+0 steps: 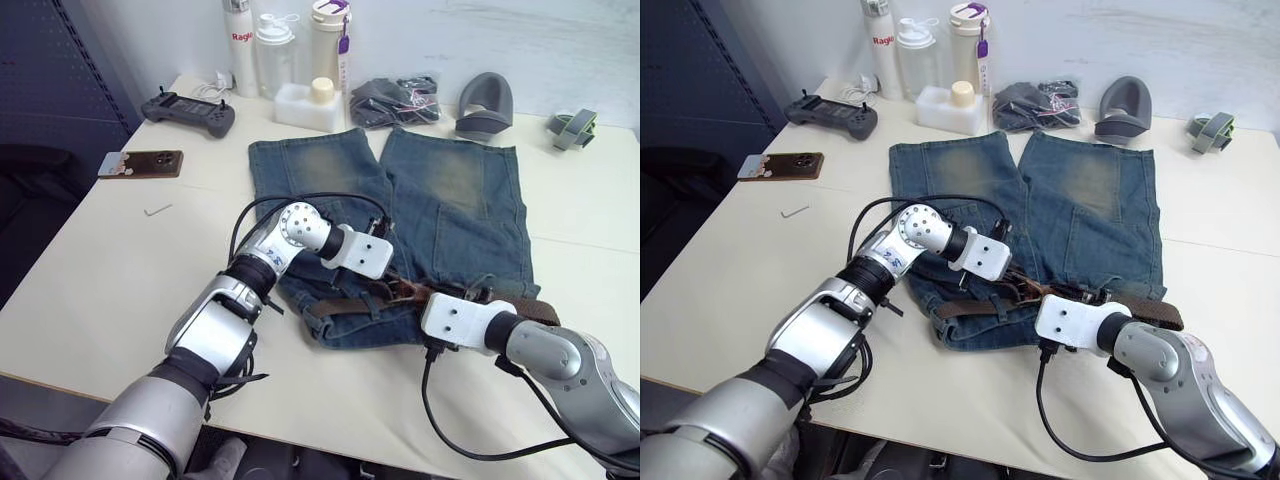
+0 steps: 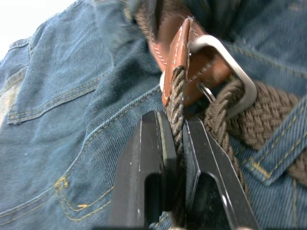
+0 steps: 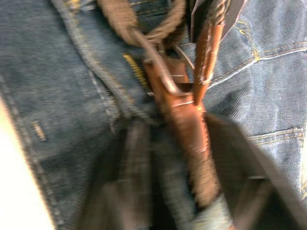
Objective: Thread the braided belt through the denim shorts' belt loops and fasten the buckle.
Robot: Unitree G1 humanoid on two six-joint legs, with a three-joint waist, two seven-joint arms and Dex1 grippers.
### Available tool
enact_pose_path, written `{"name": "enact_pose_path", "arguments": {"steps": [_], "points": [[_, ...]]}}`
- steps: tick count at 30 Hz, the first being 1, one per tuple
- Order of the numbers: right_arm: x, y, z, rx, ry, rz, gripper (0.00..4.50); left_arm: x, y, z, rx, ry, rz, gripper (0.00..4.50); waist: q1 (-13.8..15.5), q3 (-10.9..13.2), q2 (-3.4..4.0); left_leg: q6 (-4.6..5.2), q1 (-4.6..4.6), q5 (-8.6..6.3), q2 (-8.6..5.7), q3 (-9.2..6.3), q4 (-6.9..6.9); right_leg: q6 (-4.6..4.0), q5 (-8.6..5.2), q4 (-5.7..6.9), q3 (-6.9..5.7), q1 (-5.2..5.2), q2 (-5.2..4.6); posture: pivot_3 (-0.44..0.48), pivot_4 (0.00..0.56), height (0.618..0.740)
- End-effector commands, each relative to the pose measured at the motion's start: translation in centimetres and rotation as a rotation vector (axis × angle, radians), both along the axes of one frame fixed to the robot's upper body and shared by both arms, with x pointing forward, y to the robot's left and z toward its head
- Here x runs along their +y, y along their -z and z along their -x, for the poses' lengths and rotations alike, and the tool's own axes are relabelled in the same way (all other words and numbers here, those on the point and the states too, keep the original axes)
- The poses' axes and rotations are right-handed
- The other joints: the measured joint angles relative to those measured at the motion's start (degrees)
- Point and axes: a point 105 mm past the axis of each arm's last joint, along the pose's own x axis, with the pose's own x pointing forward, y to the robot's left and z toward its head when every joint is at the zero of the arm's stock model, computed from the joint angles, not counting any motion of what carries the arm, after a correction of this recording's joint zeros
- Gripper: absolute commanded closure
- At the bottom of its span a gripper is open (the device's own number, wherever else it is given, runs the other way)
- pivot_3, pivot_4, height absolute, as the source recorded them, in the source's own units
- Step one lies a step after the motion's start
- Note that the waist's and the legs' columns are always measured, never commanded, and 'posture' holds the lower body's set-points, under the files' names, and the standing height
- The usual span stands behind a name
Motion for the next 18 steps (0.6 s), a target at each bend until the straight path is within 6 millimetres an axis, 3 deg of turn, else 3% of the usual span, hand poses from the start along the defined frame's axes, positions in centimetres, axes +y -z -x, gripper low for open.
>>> {"name": "enact_pose_path", "arguments": {"steps": [1,4,7,10,18], "points": [[-0.4,-1.7,-0.2,-0.074,0.0,-0.003,4.45,0.4,-0.7,-0.5,-0.038,-0.009,-0.003,4.5,-0.1,0.01,-0.01,0.0,-0.01,0.0,0.0,0.0,0.0,0.0,0.0,0.01,0.01,-0.02,0.0,0.0,0.15,0.656],[-0.5,-2.2,0.0,-0.076,-0.017,-0.017,4.45,0.5,-0.8,-0.7,-0.035,-0.019,0.001,4.5,0.07,0.01,-0.02,0.01,-0.03,0.01,-0.01,-0.01,0.06,0.0,0.0,0.05,-0.01,-0.02,-0.02,0.0,0.15,0.656],[-0.5,-2.6,0.2,-0.065,-0.043,-0.051,3.49,0.3,-0.9,-0.7,-0.013,-0.021,0.018,4.5,0.1,0.02,-0.03,0.01,-0.06,0.01,-0.04,-0.02,0.06,0.0,0.0,0.04,-0.03,-0.03,-0.04,0.0,0.15,0.656],[-0.7,-2.5,0.1,-0.093,-0.081,0.032,2.21,0.2,-0.9,-0.6,-0.004,-0.021,0.024,4.5,0.07,0.02,-0.03,0.03,-0.07,0.01,-0.06,-0.03,0.07,0.0,0.0,0.06,-0.05,-0.04,-0.06,0.0,0.15,0.656],[-3.0,-1.5,-0.4,-0.126,-0.059,0.155,2.21,0.6,-0.8,-0.8,0.002,-0.034,0.024,4.5,-0.02,0.02,-0.04,0.05,-0.07,0.03,-0.07,-0.01,0.1,0.0,0.0,0.15,-0.05,-0.05,-0.07,0.0,0.15,0.656]]}}
